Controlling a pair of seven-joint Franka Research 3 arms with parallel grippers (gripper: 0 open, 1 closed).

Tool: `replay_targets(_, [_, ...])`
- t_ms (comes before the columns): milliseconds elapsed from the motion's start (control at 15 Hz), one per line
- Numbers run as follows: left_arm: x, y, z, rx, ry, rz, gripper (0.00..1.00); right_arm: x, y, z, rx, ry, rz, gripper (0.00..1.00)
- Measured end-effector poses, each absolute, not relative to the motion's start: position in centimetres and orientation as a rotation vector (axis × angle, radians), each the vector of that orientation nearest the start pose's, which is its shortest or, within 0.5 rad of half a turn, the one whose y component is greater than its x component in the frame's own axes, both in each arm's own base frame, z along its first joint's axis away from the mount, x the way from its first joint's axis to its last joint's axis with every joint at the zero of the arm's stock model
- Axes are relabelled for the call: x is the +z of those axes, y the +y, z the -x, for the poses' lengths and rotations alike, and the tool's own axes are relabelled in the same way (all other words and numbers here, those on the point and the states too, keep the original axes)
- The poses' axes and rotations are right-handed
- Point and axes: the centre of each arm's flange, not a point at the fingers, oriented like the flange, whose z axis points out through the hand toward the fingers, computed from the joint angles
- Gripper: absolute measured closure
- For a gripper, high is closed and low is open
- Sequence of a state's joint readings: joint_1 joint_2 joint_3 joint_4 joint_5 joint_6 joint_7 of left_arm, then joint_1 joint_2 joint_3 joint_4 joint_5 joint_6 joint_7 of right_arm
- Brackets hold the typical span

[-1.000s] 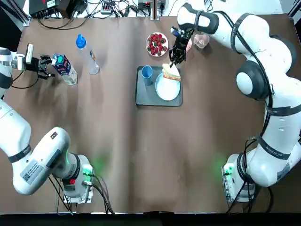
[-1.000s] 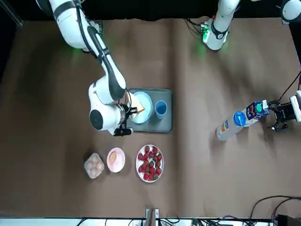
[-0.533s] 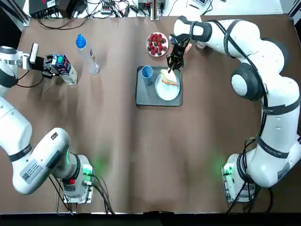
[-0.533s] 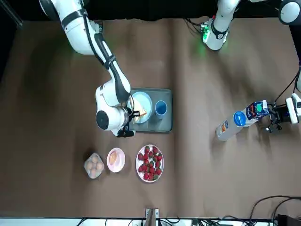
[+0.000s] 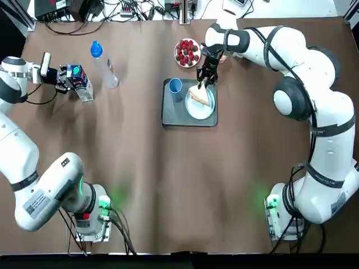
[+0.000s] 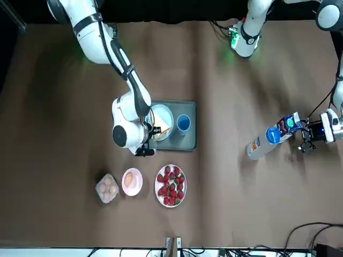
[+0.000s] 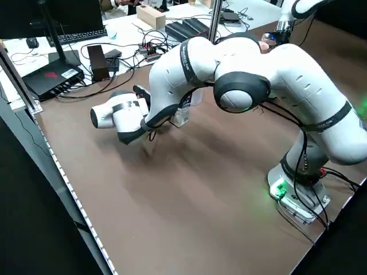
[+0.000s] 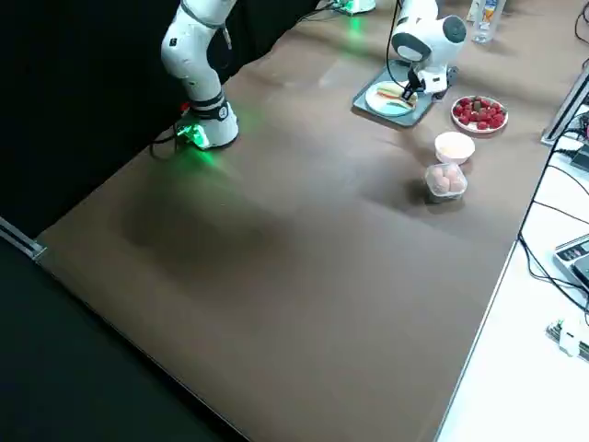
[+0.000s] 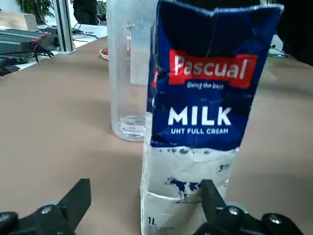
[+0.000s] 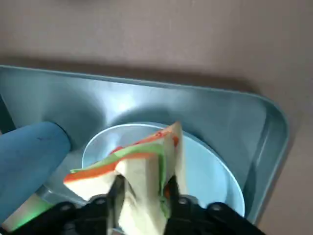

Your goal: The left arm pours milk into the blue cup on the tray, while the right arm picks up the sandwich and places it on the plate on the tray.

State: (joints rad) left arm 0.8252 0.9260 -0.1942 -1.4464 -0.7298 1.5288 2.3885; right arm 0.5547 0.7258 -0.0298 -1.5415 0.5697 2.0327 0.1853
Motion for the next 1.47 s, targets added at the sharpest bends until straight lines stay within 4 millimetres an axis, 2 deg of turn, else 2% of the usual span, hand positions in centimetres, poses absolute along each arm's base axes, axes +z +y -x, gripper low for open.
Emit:
replay_targets(200, [12.9, 33.3, -53.7, 0.979, -1.359, -1.592, 0.0, 21.6, 36.6, -57.9, 0.542, -0.031, 2.746, 0.32])
replay_targets(400, [12.2, 34.7, -52.2, 0.99, -1.324, -1.615, 0.0, 23.3, 34.3, -58.7, 0.625, -0.042, 2.724, 0.3])
replay_targets(533, [11.7, 35.2, -51.2, 0.994, -1.296, -1.622, 0.0, 26.1, 31.1, -60.2, 0.67, -0.06, 2.695, 0.26])
replay_targets(733, [10.4, 34.5, -49.8, 0.983, -1.25, -1.609, 0.0, 31.1, 23.2, -62.9, 0.687, -0.106, 2.767, 0.23])
replay_targets(800, [9.7, 33.8, -49.2, 0.975, -1.23, -1.599, 0.0, 35.1, 18.0, -63.9, 0.67, -0.199, 2.85, 0.17])
replay_targets(933, [9.5, 33.4, -48.8, 0.971, -1.218, -1.593, 0.0, 39.6, 13.8, -64.4, 0.599, -0.262, 2.905, 0.14])
replay_targets(1000, [9.6, 33.3, -48.8, 0.973, -1.22, -1.593, 0.0, 41.9, 12.1, -64.4, 0.554, -0.286, 2.939, 0.06])
replay_targets(1067, [9.9, 33.2, -48.9, 0.983, -1.234, -1.592, 0.0, 44.2, 10.6, -64.2, 0.508, -0.313, 2.992, 0.01])
replay_targets(1200, [10.4, 32.9, -49.5, 1.01, -1.287, -1.594, 0.01, 48.7, 8.9, -63.4, 0.42, -0.359, 3.115, 0.0])
replay_targets(1467, [10.1, 32.2, -50.3, 1.045, -1.355, -1.614, 0.0, 55.3, 8.5, -60.9, 0.313, -0.375, 3.142, 0.0])
